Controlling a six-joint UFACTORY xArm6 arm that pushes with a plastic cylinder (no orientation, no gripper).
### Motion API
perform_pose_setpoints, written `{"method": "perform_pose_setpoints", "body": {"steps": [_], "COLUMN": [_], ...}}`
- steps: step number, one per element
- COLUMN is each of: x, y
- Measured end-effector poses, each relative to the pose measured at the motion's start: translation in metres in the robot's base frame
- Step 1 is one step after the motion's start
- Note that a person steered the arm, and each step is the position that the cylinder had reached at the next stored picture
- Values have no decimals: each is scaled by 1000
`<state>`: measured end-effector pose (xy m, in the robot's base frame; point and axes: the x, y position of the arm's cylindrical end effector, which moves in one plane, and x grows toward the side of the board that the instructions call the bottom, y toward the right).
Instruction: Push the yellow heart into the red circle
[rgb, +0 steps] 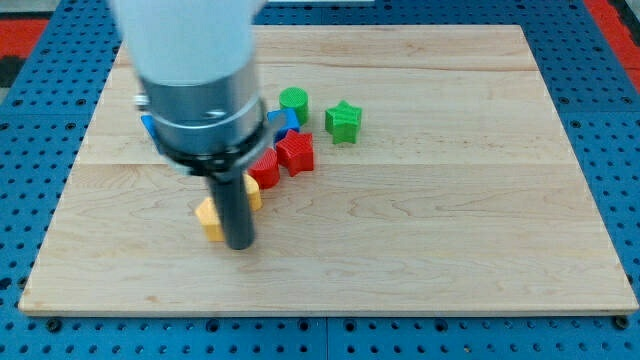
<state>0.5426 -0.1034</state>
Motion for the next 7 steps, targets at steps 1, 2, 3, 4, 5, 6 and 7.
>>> {"method": "perform_pose_setpoints", "body": {"steps": [1, 2, 3, 4, 5, 6, 7], "x": [-23, -46, -40, 6, -1, -31, -54], "y": [-26, -28, -32, -34, -10, -10, -12]}}
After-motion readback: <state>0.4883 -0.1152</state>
